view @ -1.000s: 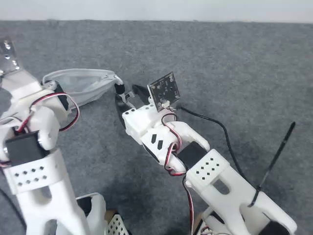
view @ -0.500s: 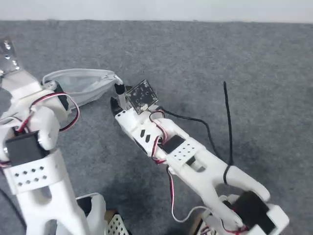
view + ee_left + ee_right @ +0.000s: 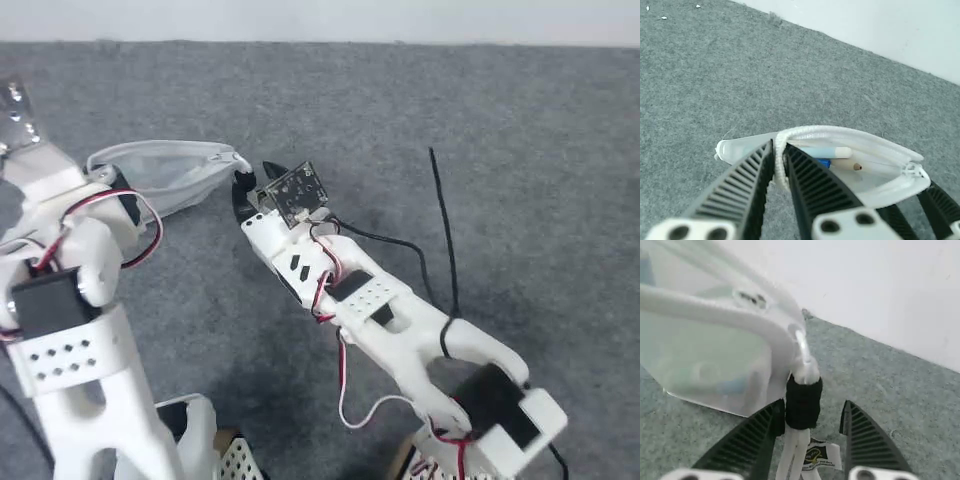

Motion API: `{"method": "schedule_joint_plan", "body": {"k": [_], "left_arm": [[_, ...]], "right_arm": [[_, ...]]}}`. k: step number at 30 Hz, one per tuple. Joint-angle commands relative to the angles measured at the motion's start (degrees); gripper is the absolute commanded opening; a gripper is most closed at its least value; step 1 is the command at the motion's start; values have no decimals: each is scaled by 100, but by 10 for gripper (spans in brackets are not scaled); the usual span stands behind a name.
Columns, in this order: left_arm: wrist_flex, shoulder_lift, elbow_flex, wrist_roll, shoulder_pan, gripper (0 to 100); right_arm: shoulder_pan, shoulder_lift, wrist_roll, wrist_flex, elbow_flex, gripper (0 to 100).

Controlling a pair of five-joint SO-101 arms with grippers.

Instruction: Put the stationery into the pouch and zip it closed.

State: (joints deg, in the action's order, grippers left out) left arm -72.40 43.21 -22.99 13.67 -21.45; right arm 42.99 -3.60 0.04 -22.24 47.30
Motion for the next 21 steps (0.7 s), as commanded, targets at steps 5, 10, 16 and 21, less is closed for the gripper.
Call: {"method": "schedule_joint_plan", "body": {"k": [5,10,16,21], "left_arm": [[0,-44,-145,-9,-9,12],[0,-44,-145,-9,-9,12],[0,-44,-145,-9,-9,12],[0,-44,-145,-9,-9,12]], "right_arm": [[-66,31,844,-189,-510,166],[-75,-110,905,-189,-510,166],[-75,-233,932,-189,-501,166],[-57,-593,932,-189,-316,165]]}}
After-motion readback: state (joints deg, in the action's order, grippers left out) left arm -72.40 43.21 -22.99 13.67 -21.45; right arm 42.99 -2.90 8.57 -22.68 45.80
